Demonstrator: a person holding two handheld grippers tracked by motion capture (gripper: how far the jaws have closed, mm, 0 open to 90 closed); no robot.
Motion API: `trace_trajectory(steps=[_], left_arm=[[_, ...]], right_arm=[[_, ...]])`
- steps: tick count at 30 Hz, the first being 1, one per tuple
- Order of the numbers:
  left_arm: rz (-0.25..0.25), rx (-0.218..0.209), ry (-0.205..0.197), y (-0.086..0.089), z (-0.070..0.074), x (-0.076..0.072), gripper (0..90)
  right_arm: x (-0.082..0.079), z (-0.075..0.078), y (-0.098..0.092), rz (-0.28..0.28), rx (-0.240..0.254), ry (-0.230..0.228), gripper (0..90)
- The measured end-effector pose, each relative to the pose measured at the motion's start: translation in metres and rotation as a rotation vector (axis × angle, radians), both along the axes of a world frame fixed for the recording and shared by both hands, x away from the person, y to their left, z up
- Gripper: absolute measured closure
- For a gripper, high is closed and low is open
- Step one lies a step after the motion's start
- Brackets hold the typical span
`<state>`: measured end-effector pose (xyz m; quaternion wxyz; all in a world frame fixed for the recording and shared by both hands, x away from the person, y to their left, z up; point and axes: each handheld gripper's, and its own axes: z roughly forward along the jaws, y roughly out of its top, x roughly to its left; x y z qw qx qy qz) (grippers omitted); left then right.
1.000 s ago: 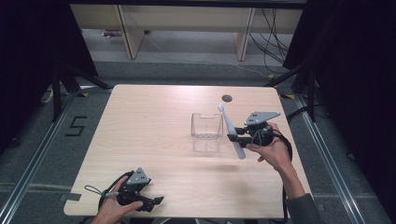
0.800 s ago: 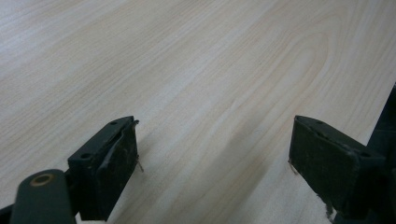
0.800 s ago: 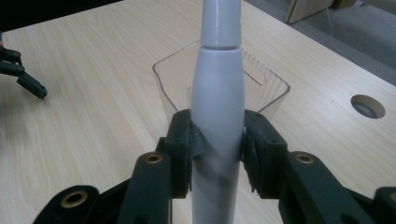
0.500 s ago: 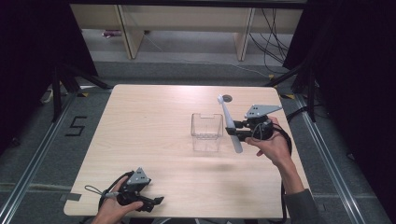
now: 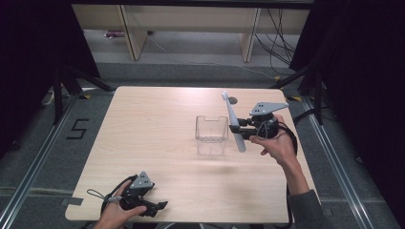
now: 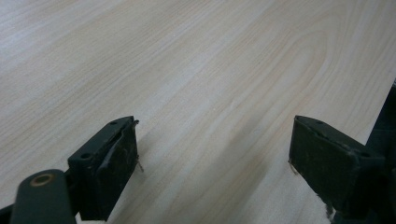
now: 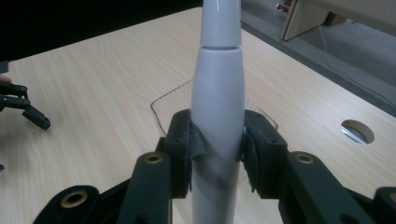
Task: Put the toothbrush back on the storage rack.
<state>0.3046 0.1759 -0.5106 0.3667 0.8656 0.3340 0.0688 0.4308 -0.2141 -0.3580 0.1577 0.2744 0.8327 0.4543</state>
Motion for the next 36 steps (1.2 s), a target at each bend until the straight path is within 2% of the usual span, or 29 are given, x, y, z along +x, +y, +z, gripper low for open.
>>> trace_trajectory(steps=[1,2,3,4,6,8,9,10,12,13,14,16,18,20,21,22,23,25,27,32,33,35,36], left_arm=[[0.0,0.001,0.0,0.0,0.0,0.0,14.9],[0.0,0.0,0.0,0.0,0.0,0.0,14.9],[0.0,0.0,0.0,0.0,0.0,0.0,14.9],[0.001,0.0,0.001,0.0,0.0,0.0,14.9],[-0.001,0.0,0.001,0.0,0.0,0.0,14.9],[-0.001,0.0,0.002,0.0,0.0,0.0,14.9],[0.0,0.0,0.002,0.0,0.0,0.0,14.9],[0.0,-0.001,0.003,0.0,0.0,0.0,14.9],[-0.001,-0.002,0.002,0.0,0.0,0.0,14.9],[-0.001,-0.002,0.002,0.0,0.0,0.0,14.9],[0.0,-0.001,0.003,0.0,0.0,0.0,14.9],[0.0,-0.002,0.002,0.001,0.0,0.0,14.9],[0.0,-0.001,0.002,0.001,0.0,0.0,14.9],[-0.001,-0.002,0.003,0.001,0.0,0.0,14.9],[-0.001,-0.002,0.003,0.001,0.0,0.0,14.9],[-0.001,-0.002,0.002,0.001,0.0,0.0,14.9],[-0.002,-0.003,0.003,0.0,0.0,0.0,14.9],[-0.001,-0.002,0.004,0.001,0.0,0.0,14.9],[-0.001,0.0,0.004,0.001,0.0,0.0,14.9],[0.001,-0.002,0.001,0.001,0.0,0.0,14.9],[-0.002,0.002,0.002,0.001,0.001,0.0,14.9],[0.003,-0.019,0.006,0.0,0.0,-0.001,14.9],[0.002,-0.001,0.001,0.001,0.0,0.0,14.9]], right_arm=[[0.001,0.002,-0.001,0.005,-0.014,-0.014,65.3],[0.001,0.003,0.001,0.003,0.006,-0.006,65.3],[0.002,0.005,0.001,0.009,-0.003,-0.02,65.3],[0.001,0.005,0.002,0.002,0.012,-0.014,65.3],[0.002,0.008,0.003,0.008,0.004,0.001,65.3],[0.003,0.01,0.005,0.011,0.002,-0.017,65.3],[0.002,0.01,0.008,0.005,0.022,0.0,65.3],[0.004,0.011,0.008,0.017,0.016,-0.018,65.3],[0.004,0.012,0.01,0.016,0.015,-0.023,65.3],[0.003,0.014,0.011,0.02,0.015,-0.006,65.3],[0.004,0.015,0.011,0.025,0.014,-0.022,65.3],[0.005,0.017,0.013,0.029,0.026,-0.012,65.3],[0.006,0.018,0.015,0.025,0.045,-0.029,65.3],[0.006,0.022,0.016,0.028,0.037,-0.024,65.3],[0.007,0.022,0.016,0.026,0.043,-0.045,65.3],[0.006,0.023,0.017,0.025,0.049,-0.027,65.3],[0.008,0.024,0.017,0.035,0.041,-0.043,65.3],[0.007,0.025,0.021,0.026,0.062,-0.03,65.3],[0.009,0.028,0.021,0.035,0.049,-0.046,65.3],[0.014,0.031,0.028,0.033,0.076,-0.044,65.3],[0.016,0.032,0.029,0.041,0.064,-0.053,65.3],[0.017,0.032,0.031,0.041,0.069,-0.038,65.3],[0.019,0.032,0.032,0.043,0.069,-0.053,65.3]])
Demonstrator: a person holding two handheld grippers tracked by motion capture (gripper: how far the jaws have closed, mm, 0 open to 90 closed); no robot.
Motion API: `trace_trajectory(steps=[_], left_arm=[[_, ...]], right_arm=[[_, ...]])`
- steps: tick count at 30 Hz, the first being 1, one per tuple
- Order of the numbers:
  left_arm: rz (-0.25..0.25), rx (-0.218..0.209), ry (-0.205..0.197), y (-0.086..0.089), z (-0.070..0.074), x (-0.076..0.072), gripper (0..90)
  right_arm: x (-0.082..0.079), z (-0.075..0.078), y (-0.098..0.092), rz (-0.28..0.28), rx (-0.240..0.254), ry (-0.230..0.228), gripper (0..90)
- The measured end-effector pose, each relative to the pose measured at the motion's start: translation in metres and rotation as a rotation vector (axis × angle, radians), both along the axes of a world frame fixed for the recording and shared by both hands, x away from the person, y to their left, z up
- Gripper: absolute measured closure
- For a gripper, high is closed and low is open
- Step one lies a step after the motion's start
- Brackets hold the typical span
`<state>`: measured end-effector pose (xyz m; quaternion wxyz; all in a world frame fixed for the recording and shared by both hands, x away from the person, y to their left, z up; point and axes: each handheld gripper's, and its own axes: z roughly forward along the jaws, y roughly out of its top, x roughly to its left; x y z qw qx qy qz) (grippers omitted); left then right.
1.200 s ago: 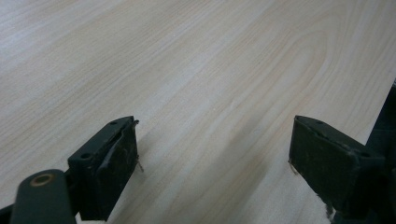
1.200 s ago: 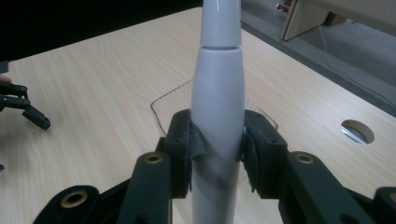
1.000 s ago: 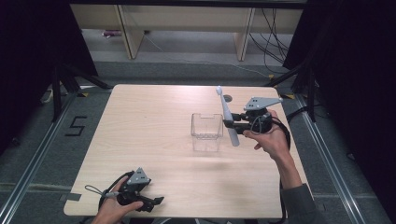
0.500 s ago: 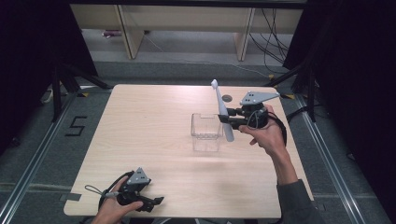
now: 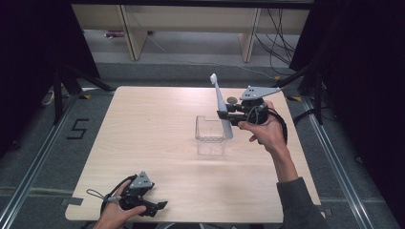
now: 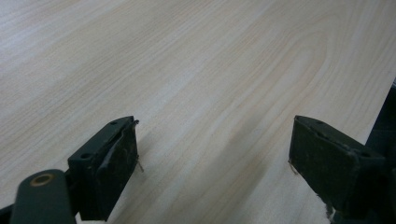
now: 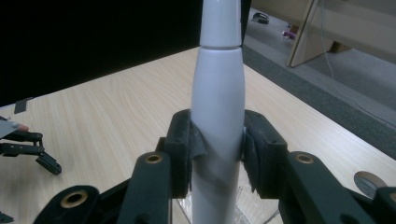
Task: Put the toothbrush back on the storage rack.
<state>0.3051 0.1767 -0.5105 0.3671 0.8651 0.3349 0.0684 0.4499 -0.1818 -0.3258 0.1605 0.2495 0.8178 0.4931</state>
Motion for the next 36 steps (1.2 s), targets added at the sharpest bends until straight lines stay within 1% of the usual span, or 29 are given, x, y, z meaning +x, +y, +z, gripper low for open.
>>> trace_trajectory(steps=[2,3,4,5,6,8,9,11,12,13,14,16,17,18,19,20,21,22,23,24,25,26,27,28,29,31,32,35,36], left_arm=[[-0.005,0.004,0.001,0.0,0.001,0.0,14.8],[-0.003,0.0,-0.001,0.0,0.0,0.0,14.9],[-0.003,-0.001,0.0,0.0,0.0,0.0,14.9],[-0.006,0.003,0.0,0.0,0.001,0.0,14.9],[-0.003,-0.001,0.001,0.0,0.0,0.0,14.9],[-0.005,-0.006,0.002,0.0,0.001,-0.001,14.8],[-0.002,-0.019,0.006,-0.001,0.0,-0.001,14.9],[-0.012,-0.005,0.005,0.0,0.001,-0.001,14.9],[-0.004,-0.014,0.005,-0.001,0.0,-0.001,14.9],[-0.004,-0.016,0.005,-0.001,0.0,-0.001,14.9],[-0.004,-0.016,0.005,-0.001,0.0,-0.001,14.9],[-0.012,-0.004,0.003,0.0,0.001,-0.001,14.9],[-0.011,-0.005,0.002,0.0,0.001,-0.001,14.9],[-0.012,-0.005,0.002,0.0,0.001,-0.001,14.9],[-0.011,-0.006,0.002,0.0,0.001,-0.001,14.8],[-0.006,-0.016,0.004,-0.001,0.001,-0.001,14.9],[-0.007,-0.015,0.004,-0.001,0.001,-0.001,14.8],[-0.007,-0.014,0.004,-0.001,0.001,-0.001,14.9],[-0.008,-0.013,0.003,-0.001,0.001,-0.002,14.9],[-0.013,0.003,-0.003,0.0,0.001,-0.001,14.8],[-0.012,0.001,-0.003,0.0,0.001,-0.001,14.9],[-0.012,0.0,-0.002,0.0,0.001,-0.001,14.9],[-0.009,-0.016,0.003,-0.001,0.001,-0.002,14.9],[-0.008,-0.016,0.002,-0.001,0.001,-0.002,14.9],[-0.015,0.003,-0.003,0.0,0.001,-0.001,14.9],[-0.014,0.002,-0.004,0.0,0.001,-0.001,14.9],[-0.014,0.002,-0.004,0.0,0.001,-0.001,14.9],[-0.014,0.003,-0.003,0.0,0.001,-0.001,14.9],[-0.013,0.002,-0.003,0.0,0.001,-0.001,14.9]], right_arm=[[0.002,0.0,0.002,0.003,0.001,0.01,65.4],[0.002,0.0,0.004,0.0,0.01,0.026,65.3],[0.004,0.0,0.005,0.002,0.004,0.01,65.3],[0.003,0.001,0.006,-0.002,0.008,0.027,65.3],[0.005,0.0,0.007,-0.004,0.01,-0.006,65.3],[0.007,0.0,0.01,0.003,0.013,0.014,65.3],[0.006,0.001,0.01,-0.003,0.01,0.028,65.3],[0.009,0.001,0.012,0.0,0.01,0.009,65.3],[0.01,0.001,0.013,0.006,0.005,0.005,65.3],[0.01,0.001,0.014,0.002,0.007,0.023,65.3],[0.012,0.001,0.014,0.008,0.004,0.003,65.3],[0.014,0.001,0.017,0.003,0.004,0.009,65.3],[0.014,0.001,0.019,0.007,0.005,0.031,65.3],[0.015,0.0,0.02,0.009,0.003,0.023,65.3],[0.017,-0.001,0.021,0.005,0.003,0.005,65.3],[0.018,-0.001,0.022,0.004,0.001,0.01,65.3],[0.018,-0.003,0.024,0.006,-0.002,0.042,65.3],[0.021,-0.005,0.025,0.003,-0.006,0.017,65.3],[0.022,-0.006,0.025,0.01,-0.016,0.029,65.3],[0.023,-0.007,0.026,0.003,-0.018,0.036,65.3],[0.025,-0.009,0.027,-0.001,-0.02,0.021,65.3],[0.026,-0.011,0.027,-0.002,-0.017,0.027,65.3],[0.026,-0.012,0.028,-0.003,-0.028,0.046,65.3],[0.028,-0.013,0.028,0.0,-0.034,0.038,65.3],[0.029,-0.014,0.028,-0.003,-0.036,0.041,65.3],[0.031,-0.017,0.029,-0.017,-0.037,0.039,65.3],[0.032,-0.017,0.028,-0.014,-0.05,0.037,65.3],[0.035,-0.021,0.029,-0.009,-0.049,0.061,65.3],[0.036,-0.022,0.03,-0.008,-0.047,0.055,65.3]])
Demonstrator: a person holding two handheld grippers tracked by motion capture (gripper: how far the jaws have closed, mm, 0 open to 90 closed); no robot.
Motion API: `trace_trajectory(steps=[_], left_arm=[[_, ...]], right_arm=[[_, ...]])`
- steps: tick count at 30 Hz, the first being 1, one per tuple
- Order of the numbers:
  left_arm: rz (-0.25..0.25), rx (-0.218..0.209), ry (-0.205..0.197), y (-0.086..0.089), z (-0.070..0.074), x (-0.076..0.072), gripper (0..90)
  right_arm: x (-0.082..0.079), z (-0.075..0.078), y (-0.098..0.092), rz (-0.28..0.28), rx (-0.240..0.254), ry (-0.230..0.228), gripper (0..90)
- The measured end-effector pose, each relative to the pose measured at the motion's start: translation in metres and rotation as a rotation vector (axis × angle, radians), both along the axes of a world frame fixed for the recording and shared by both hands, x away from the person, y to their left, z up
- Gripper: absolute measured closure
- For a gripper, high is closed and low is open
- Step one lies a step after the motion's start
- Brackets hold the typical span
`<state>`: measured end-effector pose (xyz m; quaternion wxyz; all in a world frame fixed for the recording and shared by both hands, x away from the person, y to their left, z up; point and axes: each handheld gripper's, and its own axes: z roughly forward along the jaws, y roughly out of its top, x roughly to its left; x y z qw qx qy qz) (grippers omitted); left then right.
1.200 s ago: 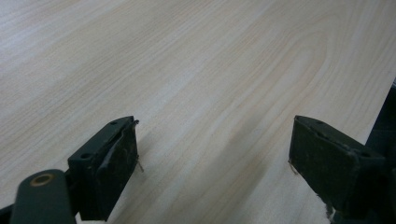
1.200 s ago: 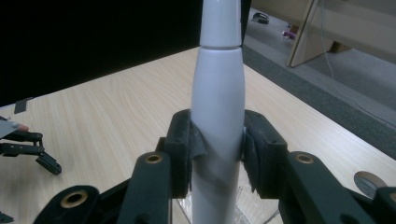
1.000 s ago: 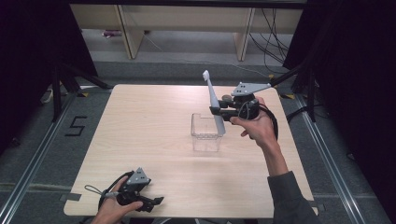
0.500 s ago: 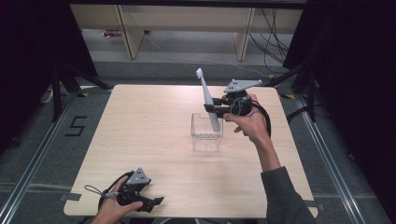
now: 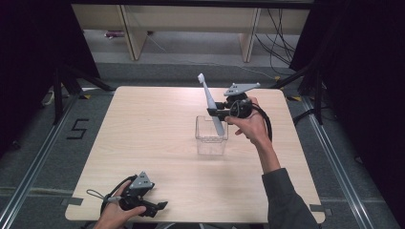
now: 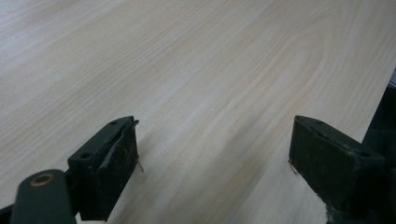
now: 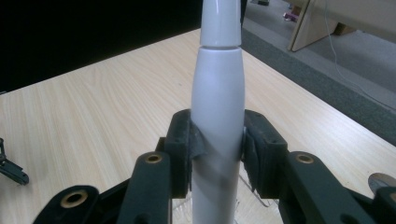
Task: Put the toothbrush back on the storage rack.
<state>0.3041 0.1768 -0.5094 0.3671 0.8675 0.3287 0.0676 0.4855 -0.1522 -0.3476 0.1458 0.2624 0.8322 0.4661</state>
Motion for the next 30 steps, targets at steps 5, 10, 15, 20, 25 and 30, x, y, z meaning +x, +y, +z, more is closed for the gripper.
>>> trace_trajectory(steps=[5,10,15,20,25,30], left_arm=[[-0.001,-0.001,-0.001,0.0,0.0,0.0,14.9],[0.008,-0.007,0.005,0.0,0.0,-0.001,14.9],[-0.001,-0.002,-0.001,0.0,0.0,0.0,14.9],[0.008,-0.007,0.006,0.0,0.0,-0.001,14.9],[-0.001,-0.005,0.005,-0.001,0.0,-0.001,14.8],[-0.001,0.0,0.002,0.0,0.0,0.0,14.9]], right_arm=[[0.004,-0.007,0.006,-0.003,-0.007,0.03,65.3],[0.008,-0.013,0.008,-0.004,-0.027,0.032,65.3],[0.012,-0.023,0.008,-0.01,-0.018,0.056,65.3],[0.014,-0.034,0.006,-0.023,-0.027,0.079,65.3],[0.015,-0.041,0.008,-0.022,-0.036,0.09,65.3],[0.015,-0.047,0.008,-0.036,-0.045,0.124,65.3]])
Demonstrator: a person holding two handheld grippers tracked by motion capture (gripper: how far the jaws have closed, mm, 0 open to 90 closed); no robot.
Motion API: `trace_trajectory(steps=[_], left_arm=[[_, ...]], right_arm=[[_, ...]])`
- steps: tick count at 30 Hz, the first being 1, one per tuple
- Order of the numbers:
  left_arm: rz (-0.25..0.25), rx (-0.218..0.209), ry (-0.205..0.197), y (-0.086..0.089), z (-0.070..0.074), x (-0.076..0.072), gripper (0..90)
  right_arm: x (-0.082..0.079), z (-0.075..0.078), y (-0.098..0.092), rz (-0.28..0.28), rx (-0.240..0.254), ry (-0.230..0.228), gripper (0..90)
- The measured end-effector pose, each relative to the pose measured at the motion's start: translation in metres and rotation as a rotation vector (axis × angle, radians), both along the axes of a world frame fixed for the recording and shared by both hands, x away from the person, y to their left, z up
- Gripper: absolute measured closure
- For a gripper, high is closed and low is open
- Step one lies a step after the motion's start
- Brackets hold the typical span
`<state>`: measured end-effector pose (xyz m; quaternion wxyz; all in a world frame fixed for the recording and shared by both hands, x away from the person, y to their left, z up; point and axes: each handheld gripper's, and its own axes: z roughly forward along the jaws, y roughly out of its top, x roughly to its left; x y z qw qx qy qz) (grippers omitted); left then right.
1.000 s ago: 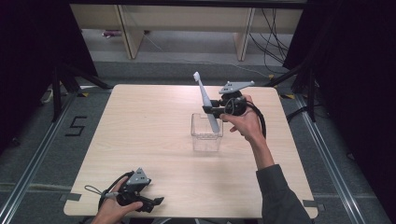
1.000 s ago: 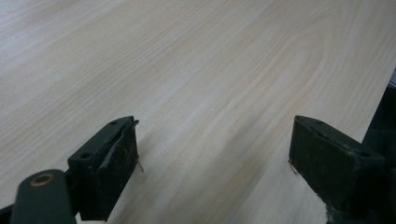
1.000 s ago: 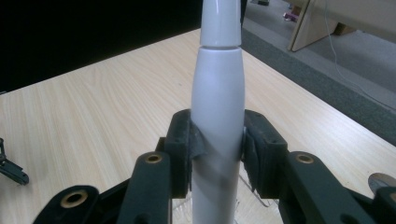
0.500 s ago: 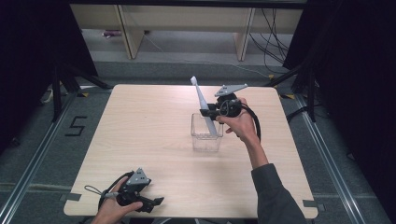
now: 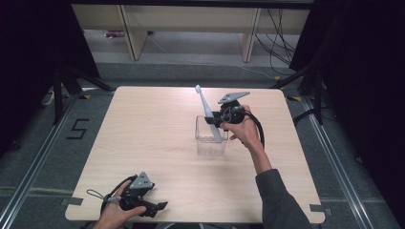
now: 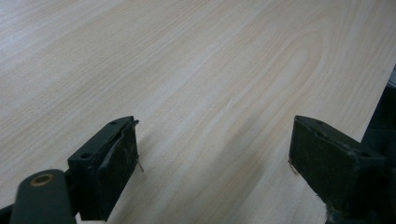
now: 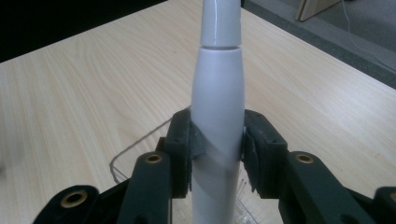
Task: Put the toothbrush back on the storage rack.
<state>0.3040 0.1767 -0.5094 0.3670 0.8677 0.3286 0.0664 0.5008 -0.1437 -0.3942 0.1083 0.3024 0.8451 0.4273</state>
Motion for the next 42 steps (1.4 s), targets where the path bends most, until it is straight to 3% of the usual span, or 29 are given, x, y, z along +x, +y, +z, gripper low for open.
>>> trace_trajectory(steps=[2,7,18,21,23,24,27,30,31,33,41,42], left_arm=[[0.005,-0.022,0.007,-0.002,0.0,-0.001,14.9],[-0.002,0.001,0.002,0.0,0.0,0.0,14.9],[-0.001,-0.001,-0.001,0.0,0.0,0.0,14.9],[-0.001,0.0,-0.001,0.0,0.0,0.0,14.9],[0.0,0.0,0.001,0.0,0.0,0.0,14.9],[0.0,0.0,0.001,0.0,0.0,0.0,14.9],[0.001,-0.002,0.0,0.0,0.0,0.0,14.9],[0.005,0.013,-0.018,0.0,0.0,0.001,14.9],[0.005,0.013,-0.017,0.0,0.0,0.001,14.9],[0.008,0.011,-0.012,0.0,0.0,0.0,14.9],[-0.001,0.001,-0.001,0.0,0.0,0.0,14.9],[-0.001,0.0,-0.001,0.0,0.0,0.0,14.9]], right_arm=[[0.002,-0.003,-0.001,0.001,-0.011,-0.008,65.3],[0.002,-0.009,0.001,0.006,-0.007,-0.01,65.3],[0.004,-0.017,0.003,0.022,-0.04,0.01,65.2],[0.003,-0.021,0.005,0.005,-0.034,0.02,65.2],[0.004,-0.022,0.004,0.017,-0.068,0.014,65.2],[0.003,-0.024,0.006,0.004,-0.047,0.031,65.2],[0.005,-0.025,0.006,0.014,-0.058,0.033,65.2],[0.003,-0.025,0.007,-0.008,-0.07,0.068,65.2],[0.005,-0.026,0.007,0.007,-0.074,0.049,65.2],[0.005,-0.027,0.008,0.011,-0.068,0.063,65.2],[0.007,-0.03,0.009,0.022,-0.09,0.047,65.1],[0.005,-0.03,0.009,-0.008,-0.091,0.086,65.1]])
